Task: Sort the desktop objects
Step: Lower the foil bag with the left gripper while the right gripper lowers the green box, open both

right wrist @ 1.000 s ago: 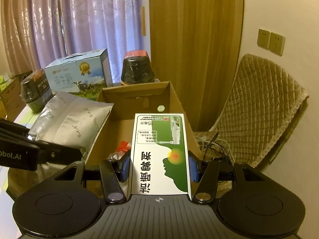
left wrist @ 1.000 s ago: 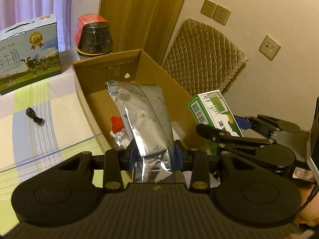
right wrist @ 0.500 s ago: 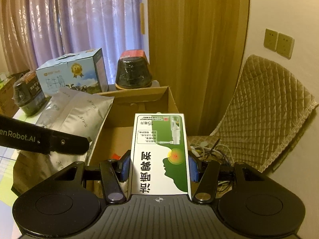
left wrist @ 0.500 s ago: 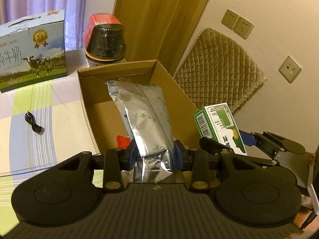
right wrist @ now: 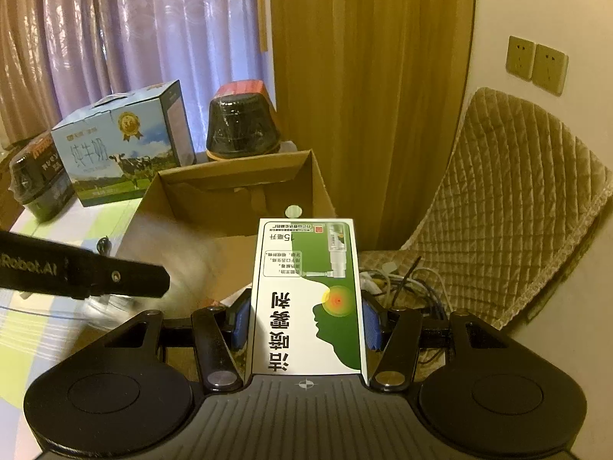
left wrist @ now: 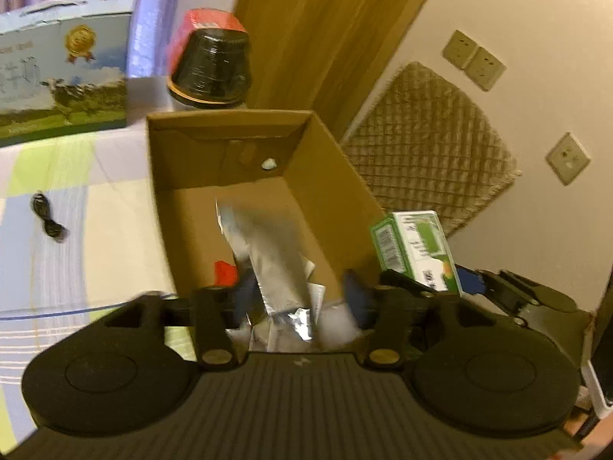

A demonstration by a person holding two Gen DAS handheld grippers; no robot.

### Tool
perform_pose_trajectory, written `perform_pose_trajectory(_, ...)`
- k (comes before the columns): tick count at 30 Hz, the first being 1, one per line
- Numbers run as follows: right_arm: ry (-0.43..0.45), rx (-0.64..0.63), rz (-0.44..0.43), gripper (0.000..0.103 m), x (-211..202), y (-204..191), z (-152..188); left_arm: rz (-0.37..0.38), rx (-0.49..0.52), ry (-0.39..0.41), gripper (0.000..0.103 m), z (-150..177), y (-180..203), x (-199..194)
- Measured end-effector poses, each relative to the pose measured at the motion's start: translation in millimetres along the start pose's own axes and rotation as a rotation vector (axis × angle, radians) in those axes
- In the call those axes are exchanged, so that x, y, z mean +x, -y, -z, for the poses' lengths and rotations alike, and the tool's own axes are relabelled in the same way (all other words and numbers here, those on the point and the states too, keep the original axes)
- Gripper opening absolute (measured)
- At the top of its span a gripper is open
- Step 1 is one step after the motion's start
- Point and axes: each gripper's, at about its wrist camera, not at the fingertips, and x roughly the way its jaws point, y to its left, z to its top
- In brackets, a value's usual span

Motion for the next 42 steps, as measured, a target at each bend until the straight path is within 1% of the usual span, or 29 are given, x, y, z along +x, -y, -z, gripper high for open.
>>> perform_pose_trajectory(7, -0.001, 0.000, -0.004, 0.052, -1.6, -2.3, 1.7, -0.012, 0.005, 0.033, 0.049, 4.4, -9.0, -17.7)
perform_pose_trajectory(20, 0.000, -0.011, -0.022, 0.052, -5.2, -17.2, 0.8, -0.034, 0.003, 0.033, 0.050, 17.4, -17.6, -34.7)
perform_pose_trajectory(24, 0.010, 0.021, -0.043, 0.053, -6.4, -17.1, -2.5, -0.039, 0.001, 0.038, 0.050, 19.9, -18.5, -38.1)
perform_pose_trajectory(26, 0.037, 0.040, -0.052, 0.054, -9.0, -16.1, -6.0, -0.049, 0.004, 0.041, 0.053, 21.1, -20.7, -39.6)
perform_pose_trajectory(27, 0.040, 0.043, -0.047, 0.059, -9.5, -15.9, -7.8, -0.056, 0.006, 0.042, 0.054, 21.9, -22.3, -40.5)
perform_pose_trajectory(29, 0.036, 0.039, -0.046, 0.062, -10.6, -16.9, -10.2, -0.065, 0.004, 0.045, 0.063, 24.4, -26.2, -42.9)
perform_pose_trajectory(30, 0.034, 0.031, -0.045, 0.062, -11.2, -18.0, -10.8, -0.068, 0.001, 0.046, 0.065, 26.3, -28.3, -44.4)
perform_pose_trajectory(32, 0.029, 0.023, -0.047, 0.062, -12.7, -20.0, -10.2, -0.066, -0.008, 0.047, 0.073, 30.7, -32.9, -47.8)
perform_pose_trajectory(39, 0.016, 0.013, -0.050, 0.063, -24.2, -28.9, -4.1, -0.077, -0.017, 0.052, 0.078, 50.0, -46.7, -68.5)
perform_pose_trajectory(42, 0.016, 0.015, -0.056, 0.063, -32.4, -33.8, -1.9, -0.092, -0.022, 0.067, 0.083, 59.9, -52.2, -82.4)
